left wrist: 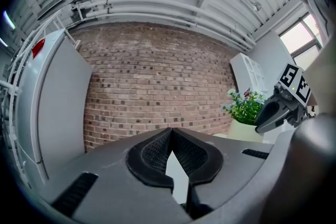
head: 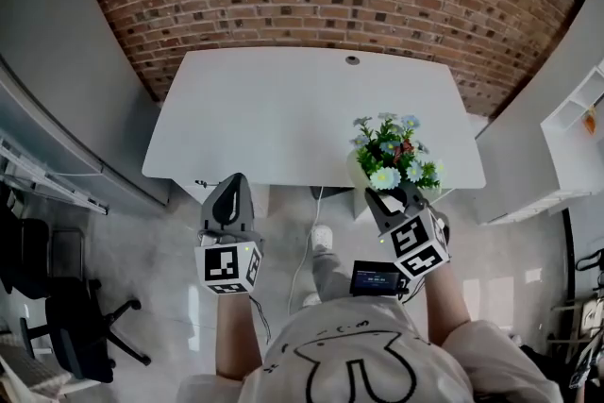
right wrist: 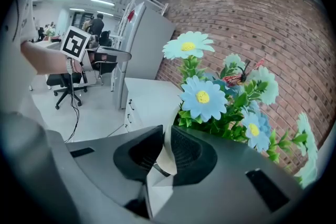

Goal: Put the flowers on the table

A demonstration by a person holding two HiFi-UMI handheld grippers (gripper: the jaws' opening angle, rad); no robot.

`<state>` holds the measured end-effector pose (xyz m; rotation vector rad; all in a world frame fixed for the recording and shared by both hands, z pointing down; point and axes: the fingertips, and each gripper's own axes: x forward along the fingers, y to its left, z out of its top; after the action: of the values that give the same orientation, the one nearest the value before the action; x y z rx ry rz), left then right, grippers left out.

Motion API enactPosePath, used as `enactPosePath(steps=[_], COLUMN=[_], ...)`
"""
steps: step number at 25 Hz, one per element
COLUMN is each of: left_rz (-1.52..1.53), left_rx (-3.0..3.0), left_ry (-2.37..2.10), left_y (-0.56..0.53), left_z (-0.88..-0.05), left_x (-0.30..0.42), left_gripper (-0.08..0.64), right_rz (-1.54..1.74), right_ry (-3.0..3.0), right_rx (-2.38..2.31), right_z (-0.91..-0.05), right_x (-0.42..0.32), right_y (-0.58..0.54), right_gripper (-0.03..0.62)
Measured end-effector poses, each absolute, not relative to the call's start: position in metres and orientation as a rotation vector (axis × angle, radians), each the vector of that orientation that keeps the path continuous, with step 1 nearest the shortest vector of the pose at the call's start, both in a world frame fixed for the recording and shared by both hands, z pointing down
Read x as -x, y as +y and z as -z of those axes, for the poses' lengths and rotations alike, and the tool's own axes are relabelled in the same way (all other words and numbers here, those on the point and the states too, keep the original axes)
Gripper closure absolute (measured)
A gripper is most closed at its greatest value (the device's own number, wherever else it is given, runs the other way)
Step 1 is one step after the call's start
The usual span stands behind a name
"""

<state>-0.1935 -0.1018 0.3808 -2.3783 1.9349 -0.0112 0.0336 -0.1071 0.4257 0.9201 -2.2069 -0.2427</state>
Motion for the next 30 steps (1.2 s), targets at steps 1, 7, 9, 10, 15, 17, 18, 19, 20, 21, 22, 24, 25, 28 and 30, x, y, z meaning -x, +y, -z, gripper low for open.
enactPosePath(steps=[1,7,9,10,15,17,18,19,20,21,22,24,25,28,30], left_rz=[0.013,0.035,0.042,0.044,0.052,0.056,0.061,0.066,0.07,0.075,0.079,0.089,0.091,0.092,0.093], left_rx=[2.374,2.359,2.353,2.348,2.321,2.314,2.312,2.311,2.31,2.308,2.307,2.304,2.303,2.294,2.289], left_ry=[1.934,1.942,1.947,1.951,1.983,1.994,1.999,2.004,2.01,2.017,2.025,2.041,2.05,2.077,2.09], left_y=[-0.108,-0.147,-0.164,-0.172,-0.217,-0.234,-0.242,-0.25,-0.258,-0.266,-0.274,-0.289,-0.296,-0.318,-0.332], left_z=[-0.38,-0.383,-0.382,-0.382,-0.378,-0.377,-0.377,-0.377,-0.378,-0.379,-0.379,-0.382,-0.383,-0.386,-0.388], left_x=[0.193,0.192,0.193,0.194,0.203,0.205,0.206,0.207,0.208,0.21,0.211,0.213,0.215,0.22,0.223], left_gripper=[0.548,0.548,0.548,0.548,0.548,0.548,0.548,0.548,0.548,0.548,0.548,0.548,0.548,0.548,0.548], right_rz=[0.239,0.234,0.234,0.237,0.25,0.254,0.254,0.251,0.247,0.242,0.237,0.229,0.227,0.223,0.218], right_ry=[-2.212,-2.226,-2.229,-2.231,-2.23,-2.229,-2.232,-2.237,-2.242,-2.247,-2.249,-2.251,-2.25,-2.246,-2.245], right_rx=[-0.92,-0.905,-0.894,-0.886,-0.838,-0.821,-0.813,-0.807,-0.802,-0.797,-0.792,-0.785,-0.782,-0.776,-0.776], right_z=[-0.427,-0.434,-0.435,-0.436,-0.437,-0.438,-0.438,-0.438,-0.438,-0.438,-0.439,-0.44,-0.441,-0.445,-0.447], right_x=[-0.034,-0.034,-0.033,-0.031,-0.024,-0.021,-0.019,-0.017,-0.015,-0.014,-0.013,-0.012,-0.012,-0.013,-0.014], right_y=[-0.113,-0.159,-0.177,-0.186,-0.235,-0.254,-0.264,-0.273,-0.282,-0.291,-0.3,-0.317,-0.326,-0.351,-0.366], right_gripper=[0.543,0.543,0.543,0.541,0.543,0.541,0.543,0.543,0.543,0.541,0.543,0.541,0.541,0.541,0.541])
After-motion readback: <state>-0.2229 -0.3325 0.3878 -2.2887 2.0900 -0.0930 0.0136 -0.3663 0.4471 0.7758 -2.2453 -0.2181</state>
